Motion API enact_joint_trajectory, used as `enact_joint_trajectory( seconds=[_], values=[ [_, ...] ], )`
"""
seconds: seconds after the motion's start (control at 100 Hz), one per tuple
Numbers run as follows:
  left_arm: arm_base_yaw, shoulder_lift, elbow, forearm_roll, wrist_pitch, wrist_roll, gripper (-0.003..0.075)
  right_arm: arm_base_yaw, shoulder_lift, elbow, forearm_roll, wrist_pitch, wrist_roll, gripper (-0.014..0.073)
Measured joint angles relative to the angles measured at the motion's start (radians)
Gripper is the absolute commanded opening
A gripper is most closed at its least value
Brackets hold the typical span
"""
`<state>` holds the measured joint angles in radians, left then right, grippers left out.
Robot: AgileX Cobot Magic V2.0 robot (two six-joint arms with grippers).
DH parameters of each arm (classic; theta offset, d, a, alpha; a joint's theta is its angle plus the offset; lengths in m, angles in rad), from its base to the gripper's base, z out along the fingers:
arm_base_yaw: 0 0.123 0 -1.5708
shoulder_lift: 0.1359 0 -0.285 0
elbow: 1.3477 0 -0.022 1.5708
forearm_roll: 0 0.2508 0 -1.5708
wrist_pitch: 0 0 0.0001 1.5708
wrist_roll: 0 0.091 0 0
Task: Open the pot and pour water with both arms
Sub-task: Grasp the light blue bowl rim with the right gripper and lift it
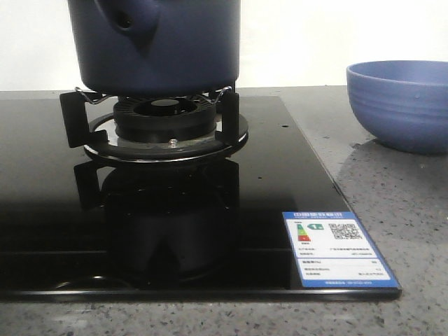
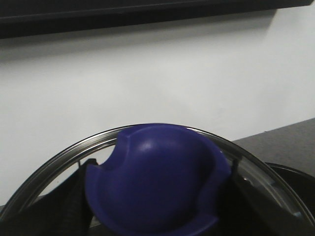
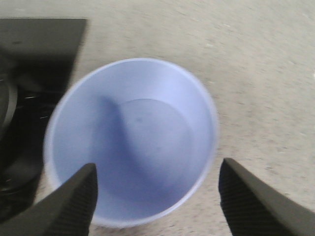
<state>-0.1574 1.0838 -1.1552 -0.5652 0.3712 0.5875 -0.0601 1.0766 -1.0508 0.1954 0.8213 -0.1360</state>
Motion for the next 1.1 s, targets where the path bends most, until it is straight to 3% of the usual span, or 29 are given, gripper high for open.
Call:
enact_joint_trajectory(
  seconds=[0.13,0.31,0.36,0.51,0.56,0.88,1.1],
  values=[
    [0.073,-0.022,0.0,0.004,0.027,0.0,0.0351,-0.055,0.128,-0.082,-0.004,0.071,0.01,0.0472],
    [0.099,-0.026,0.0,0.006,0.042,0.0,0.0351,-0.079,0.289,-0.094,-0.01,0.094,0.014,0.0437],
    [0.099,-0.026,0.0,0.006,0.042,0.0,0.0351,-0.079,0.321,-0.094,-0.01,0.094,0.014,0.0363],
    [0.099,-0.026,0.0,0.006,0.042,0.0,0.0351,-0.079,0.37,-0.096,-0.01,0.085,0.014,0.0011],
    [0.099,-0.026,0.0,0.006,0.042,0.0,0.0351,-0.079,0.373,-0.096,-0.01,0.08,0.014,-0.0069],
    [0.099,-0.026,0.0,0.006,0.042,0.0,0.0351,-0.079,0.379,-0.131,-0.003,0.109,-0.008,-0.0063],
    [0.099,-0.026,0.0,0.006,0.042,0.0,0.0351,-0.079,0.382,-0.289,0.069,0.214,-0.034,-0.0061]
  ],
)
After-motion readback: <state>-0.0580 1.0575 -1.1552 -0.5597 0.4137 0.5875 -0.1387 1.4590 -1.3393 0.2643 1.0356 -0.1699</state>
